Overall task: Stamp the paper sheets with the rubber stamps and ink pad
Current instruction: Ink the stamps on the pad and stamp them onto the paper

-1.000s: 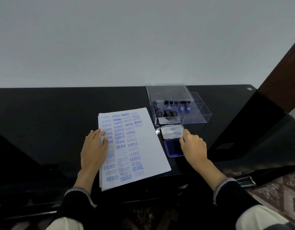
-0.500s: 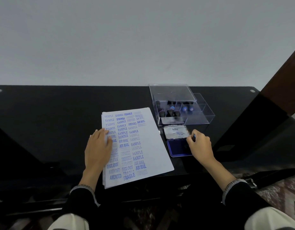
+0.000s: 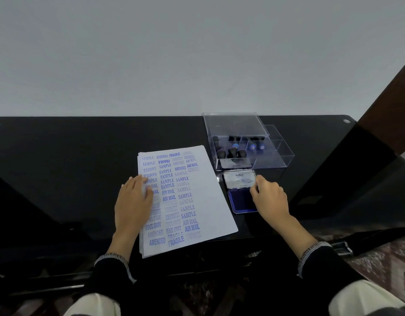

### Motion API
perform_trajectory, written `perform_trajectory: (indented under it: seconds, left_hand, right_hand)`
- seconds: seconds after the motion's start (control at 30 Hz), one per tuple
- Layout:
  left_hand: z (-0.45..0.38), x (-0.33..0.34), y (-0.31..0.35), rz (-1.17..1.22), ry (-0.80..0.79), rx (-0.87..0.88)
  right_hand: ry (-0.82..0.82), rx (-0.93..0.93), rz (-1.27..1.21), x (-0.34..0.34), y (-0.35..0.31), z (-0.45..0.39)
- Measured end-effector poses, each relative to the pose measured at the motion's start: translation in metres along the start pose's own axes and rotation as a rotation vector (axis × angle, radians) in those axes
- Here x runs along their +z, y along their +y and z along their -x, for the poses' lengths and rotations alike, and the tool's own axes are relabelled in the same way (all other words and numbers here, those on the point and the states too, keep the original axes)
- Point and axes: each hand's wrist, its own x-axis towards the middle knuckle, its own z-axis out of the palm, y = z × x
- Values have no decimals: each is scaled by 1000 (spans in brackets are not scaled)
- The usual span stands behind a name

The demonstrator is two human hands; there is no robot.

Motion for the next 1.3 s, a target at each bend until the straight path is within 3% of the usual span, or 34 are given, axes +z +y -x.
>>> perform_trajectory:
  seconds: [0.13,0.53,0.8,1.13,1.23,1.3]
  left_hand:
    - [-1,1,-1,-7,-3,3]
    - [-2,3,-3,-14,2,18]
    - [-2,3,-3,-10,2,25]
    - [-7,1,-1,47,27,-11]
    - [-8,0,-1,65,17,-33]
    - [-8,0,0,56,-1,-53]
  right_hand:
    - [-39,-10,8,-2,-2,-6]
    - [225,10,-130,17,8,31]
    - [67,-14,-20,5,4,6]
    - [-4,-35,-9,-6,2,0]
    - [0,5,-119,-11,2,2]
    - [-12,45,-323,-13,-6,5]
